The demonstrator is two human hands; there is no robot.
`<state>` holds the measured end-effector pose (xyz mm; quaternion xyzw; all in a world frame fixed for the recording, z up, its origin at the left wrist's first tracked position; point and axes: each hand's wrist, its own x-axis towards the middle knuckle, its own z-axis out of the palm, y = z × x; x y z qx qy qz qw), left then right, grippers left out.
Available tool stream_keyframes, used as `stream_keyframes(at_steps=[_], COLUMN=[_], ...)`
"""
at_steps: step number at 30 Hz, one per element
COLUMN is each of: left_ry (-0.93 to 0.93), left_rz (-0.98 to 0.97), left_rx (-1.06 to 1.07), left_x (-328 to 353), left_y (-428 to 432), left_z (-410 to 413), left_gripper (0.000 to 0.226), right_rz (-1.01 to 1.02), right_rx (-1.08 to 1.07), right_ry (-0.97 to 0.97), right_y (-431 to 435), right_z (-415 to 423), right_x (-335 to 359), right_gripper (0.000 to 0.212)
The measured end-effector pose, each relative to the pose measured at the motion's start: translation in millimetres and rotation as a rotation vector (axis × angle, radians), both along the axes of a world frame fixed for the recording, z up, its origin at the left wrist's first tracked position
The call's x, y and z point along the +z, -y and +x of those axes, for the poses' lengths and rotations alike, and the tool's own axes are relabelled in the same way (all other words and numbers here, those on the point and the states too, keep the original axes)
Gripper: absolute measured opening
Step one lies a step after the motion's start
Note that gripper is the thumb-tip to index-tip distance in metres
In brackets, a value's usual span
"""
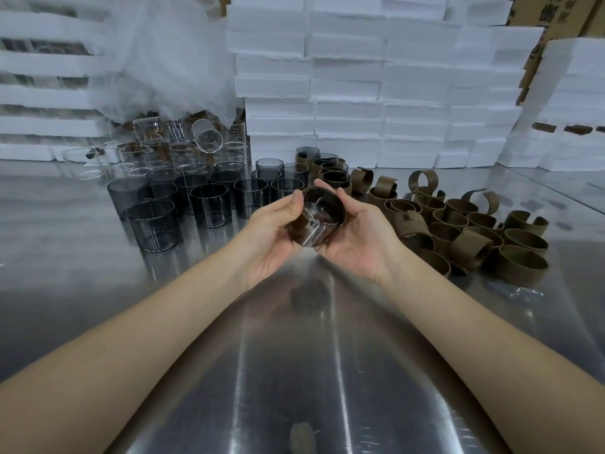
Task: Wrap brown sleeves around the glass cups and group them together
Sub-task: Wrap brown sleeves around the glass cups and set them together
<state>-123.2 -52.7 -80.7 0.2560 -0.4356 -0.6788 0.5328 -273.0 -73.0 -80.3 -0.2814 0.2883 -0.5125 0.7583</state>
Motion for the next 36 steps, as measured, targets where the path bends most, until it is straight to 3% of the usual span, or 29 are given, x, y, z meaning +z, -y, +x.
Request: stream_keyframes(at_steps=[12, 15, 19, 24, 31, 36], left_ry=[-0.033, 0.125, 0.376, 0.392, 0.381, 0.381], left_rz=[-0.051, -0.137, -0.195, -0.353, -0.471, -0.493], left_rx=[-0.025, 0.023, 0.058, 0.234, 0.358, 0.378], left_x=[-6.1, -11.2, -16.0, -25.3, -28.8, -27.5], left_y=[7.6, 8.5, 7.2, 9.1, 14.0, 11.8], left_z=[4.4, 4.5, 7.0, 5.0, 1.8, 1.8], left_gripper=[0.046, 0.057, 0.095, 0.075, 0.076, 0.077], right_rz=[-0.021, -0.091, -0.286, -0.294, -0.108, -0.118], right_rx=[-0.017, -0.055, -0.106, -0.099, -0.062, -0.008], right_ry=[0.061, 0.063, 0.008, -0.022, -0.046, -0.052], right_y=[-0.6, -2.2, -5.5, -7.6, -4.2, -5.5], right_z=[1.8, 4.3, 4.7, 9.7, 10.6, 11.7], right_x=[3.4, 1.1, 3.7, 0.7, -4.9, -6.6], right_gripper=[0.042, 0.031, 0.025, 0.036, 0.044, 0.037])
